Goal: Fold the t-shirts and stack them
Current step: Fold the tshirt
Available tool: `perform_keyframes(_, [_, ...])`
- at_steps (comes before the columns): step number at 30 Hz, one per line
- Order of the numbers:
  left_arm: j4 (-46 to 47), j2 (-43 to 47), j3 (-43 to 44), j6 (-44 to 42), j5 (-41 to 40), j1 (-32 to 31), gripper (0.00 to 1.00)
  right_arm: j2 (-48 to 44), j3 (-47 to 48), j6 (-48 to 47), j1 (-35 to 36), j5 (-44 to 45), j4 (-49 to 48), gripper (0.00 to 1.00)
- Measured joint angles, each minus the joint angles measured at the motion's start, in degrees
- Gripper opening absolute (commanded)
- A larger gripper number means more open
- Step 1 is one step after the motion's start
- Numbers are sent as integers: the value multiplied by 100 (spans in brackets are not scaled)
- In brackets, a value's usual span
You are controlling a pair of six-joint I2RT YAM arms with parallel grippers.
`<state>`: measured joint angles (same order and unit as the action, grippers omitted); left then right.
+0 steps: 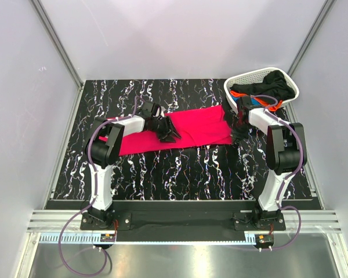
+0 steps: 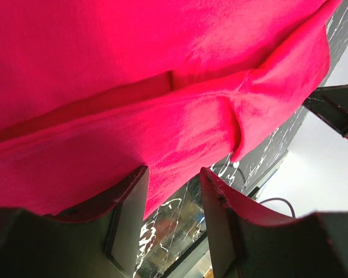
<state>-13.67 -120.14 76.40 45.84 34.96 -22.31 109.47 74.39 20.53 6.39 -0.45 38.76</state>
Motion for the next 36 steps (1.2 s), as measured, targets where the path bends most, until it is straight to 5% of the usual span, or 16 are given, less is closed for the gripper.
perform_keyframes(8, [-11,9,-35,-59,7,17,47,0,9,-87,0,280,4,1])
perform_keyframes(11, [-44,42,-35,-142,13,15,50,0,13,-94,0,264,13,8])
perform_keyframes(15, [-269,173,-35,-326,-26,-35,53,-17,20,-116,0,234,105,34])
perform_keyframes(19, [-446,271,-28,-374,-79,-120,43,-144,22,-129,-2,234,297,43])
perform_keyframes(36, [984,-109,55,1005,-20,-409,38,-1521,-210,-35,-2,129,455,45])
